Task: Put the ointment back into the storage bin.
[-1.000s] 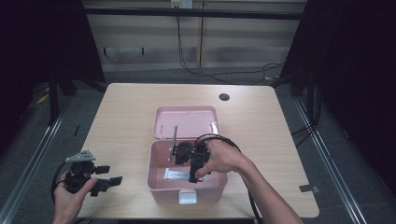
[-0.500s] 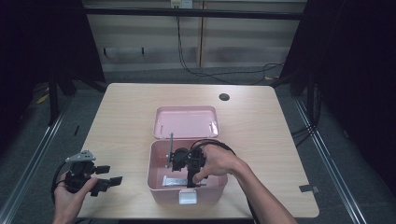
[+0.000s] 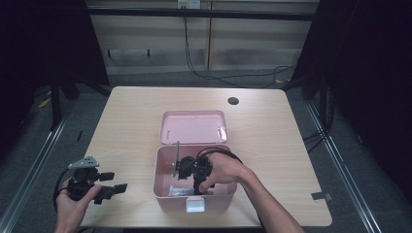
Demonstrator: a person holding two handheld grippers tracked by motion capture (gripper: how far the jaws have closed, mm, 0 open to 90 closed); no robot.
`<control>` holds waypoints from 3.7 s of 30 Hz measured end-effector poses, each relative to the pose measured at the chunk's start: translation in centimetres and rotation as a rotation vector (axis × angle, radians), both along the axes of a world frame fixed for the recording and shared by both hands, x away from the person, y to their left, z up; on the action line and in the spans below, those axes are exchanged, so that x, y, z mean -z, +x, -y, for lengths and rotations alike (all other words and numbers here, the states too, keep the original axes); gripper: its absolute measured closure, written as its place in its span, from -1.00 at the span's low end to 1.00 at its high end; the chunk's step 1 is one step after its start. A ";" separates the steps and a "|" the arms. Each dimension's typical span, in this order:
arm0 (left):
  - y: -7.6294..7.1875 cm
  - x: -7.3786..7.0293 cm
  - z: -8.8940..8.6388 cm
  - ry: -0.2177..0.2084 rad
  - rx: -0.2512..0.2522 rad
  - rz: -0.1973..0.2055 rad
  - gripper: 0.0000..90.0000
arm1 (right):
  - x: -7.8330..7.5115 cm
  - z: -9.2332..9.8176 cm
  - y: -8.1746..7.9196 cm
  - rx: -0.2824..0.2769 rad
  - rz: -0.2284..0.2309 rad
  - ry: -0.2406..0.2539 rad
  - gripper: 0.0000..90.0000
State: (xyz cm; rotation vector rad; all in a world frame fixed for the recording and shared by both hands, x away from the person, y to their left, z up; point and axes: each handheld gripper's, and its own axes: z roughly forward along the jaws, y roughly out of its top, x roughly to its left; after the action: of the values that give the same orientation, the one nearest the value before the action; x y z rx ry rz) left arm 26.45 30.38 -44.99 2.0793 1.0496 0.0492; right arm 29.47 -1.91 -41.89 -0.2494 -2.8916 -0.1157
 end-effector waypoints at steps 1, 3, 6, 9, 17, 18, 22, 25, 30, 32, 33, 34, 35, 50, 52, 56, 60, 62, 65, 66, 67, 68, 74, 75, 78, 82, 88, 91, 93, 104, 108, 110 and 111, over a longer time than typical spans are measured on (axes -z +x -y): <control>0.0 0.0 0.0 -0.001 -0.001 0.000 -0.51 | 0.1 0.0 0.0 0.000 -0.010 -0.001 0.60; 0.0 0.0 0.0 0.000 -0.001 0.003 -0.51 | 0.3 0.0 0.1 -0.002 -0.020 -0.005 0.60; 0.0 0.0 0.0 0.000 -0.002 0.003 -0.51 | 0.5 -0.2 0.1 -0.013 -0.030 -0.023 0.60; 0.0 0.0 0.0 0.002 -0.002 0.004 -0.51 | 0.8 -0.4 0.1 -0.035 -0.039 -0.021 0.60; 0.0 0.0 0.0 0.002 -0.003 0.003 -0.51 | 1.5 -0.8 0.1 -0.044 -0.051 -0.030 0.60; 0.0 0.0 0.0 0.003 -0.001 0.003 -0.51 | 1.7 -0.9 0.1 -0.043 -0.055 -0.028 0.60; 0.0 0.0 0.0 0.003 -0.002 0.002 -0.51 | 2.1 -0.9 0.1 -0.050 -0.056 -0.045 0.60; 0.0 0.0 0.0 0.005 -0.002 0.000 -0.51 | 2.1 -0.9 0.1 -0.057 -0.037 -0.050 0.59; 0.0 0.0 0.0 0.006 0.000 -0.002 -0.51 | 2.5 -0.8 0.0 -0.062 -0.051 -0.033 0.59; 0.0 0.0 0.0 0.005 0.001 -0.001 -0.51 | 2.5 -0.8 0.0 -0.064 -0.039 -0.055 0.59; 0.0 0.0 0.0 0.006 0.000 -0.002 -0.51 | 2.5 -0.8 0.0 -0.061 -0.053 -0.046 0.59; 0.0 0.0 0.0 0.006 -0.001 0.000 -0.51 | 2.5 -0.8 0.0 -0.059 -0.049 -0.053 0.59; 0.0 0.0 0.0 0.005 0.000 -0.001 -0.51 | 2.5 -0.8 0.0 -0.054 -0.053 -0.051 0.59; 0.0 0.0 0.0 0.006 -0.001 0.002 -0.51 | 2.2 -0.6 0.0 -0.038 -0.067 -0.015 0.52; 0.0 0.0 0.0 0.006 -0.002 0.002 -0.51 | 1.9 -0.6 0.1 -0.034 -0.051 -0.027 0.49; 0.0 0.0 0.0 0.007 -0.002 0.002 -0.51 | 1.7 -0.5 0.2 -0.010 -0.062 -0.045 0.40; 0.0 0.0 0.0 0.007 -0.002 0.002 -0.51 | 1.3 -0.2 0.3 0.029 -0.049 -0.032 0.34; 0.0 0.0 0.0 0.006 -0.001 0.001 -0.51 | 1.1 0.0 0.4 0.038 -0.043 -0.035 0.33; 0.0 0.0 0.0 0.007 -0.003 0.001 -0.51 | 0.7 0.4 0.5 0.059 -0.042 -0.024 0.25; 0.0 0.0 0.0 0.006 -0.002 0.001 -0.51 | 0.6 0.4 0.5 0.077 -0.044 -0.027 0.24; 0.0 0.0 0.0 0.007 -0.003 0.002 -0.51 | 0.5 0.6 0.6 0.077 -0.042 -0.024 0.24; 0.0 0.0 0.0 0.007 -0.003 0.002 -0.51 | 0.4 0.7 0.6 0.086 -0.046 -0.024 0.24; 0.0 0.0 0.0 0.005 -0.002 0.002 -0.51 | 0.1 1.0 0.8 0.126 -0.048 -0.020 0.11; 0.0 0.0 0.0 0.004 -0.004 0.001 -0.51 | 0.0 1.0 0.9 0.144 -0.049 -0.026 0.07; 0.0 0.0 0.0 0.002 -0.003 0.002 -0.51 | -0.2 1.2 1.0 0.171 -0.056 -0.022 0.04; 0.0 0.0 0.0 0.003 -0.004 0.002 -0.51 | -0.6 1.5 1.2 0.197 -0.053 -0.013 0.02; 0.0 0.0 0.1 0.004 0.000 0.001 -0.51 | -1.4 2.2 1.4 0.239 -0.035 0.017 0.05; 0.0 0.0 0.1 0.004 0.001 0.000 -0.51 | -1.9 2.4 1.3 0.244 -0.014 0.025 0.06; 0.0 0.0 0.1 0.003 0.002 0.001 -0.51 | -2.5 2.5 1.3 0.247 -0.005 0.019 0.06; 0.0 0.0 0.1 0.003 0.002 0.000 -0.51 | -4.1 3.4 1.4 0.273 0.022 0.039 0.07; 0.0 0.0 0.1 0.003 0.003 -0.001 -0.51 | -4.7 3.6 1.3 0.264 0.034 0.031 0.09; 0.0 0.0 0.1 0.004 0.003 0.000 -0.51 | -5.0 3.7 1.3 0.264 0.041 0.027 0.10; 0.0 0.0 0.1 0.004 0.002 0.001 -0.51 | -5.2 3.8 1.3 0.267 0.045 0.033 0.11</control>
State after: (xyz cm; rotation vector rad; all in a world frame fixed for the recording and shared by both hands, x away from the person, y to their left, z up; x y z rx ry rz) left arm 26.47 30.31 -44.97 2.0839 1.0477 0.0514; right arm 30.73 -5.69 -36.72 -0.6335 -2.8827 -0.2175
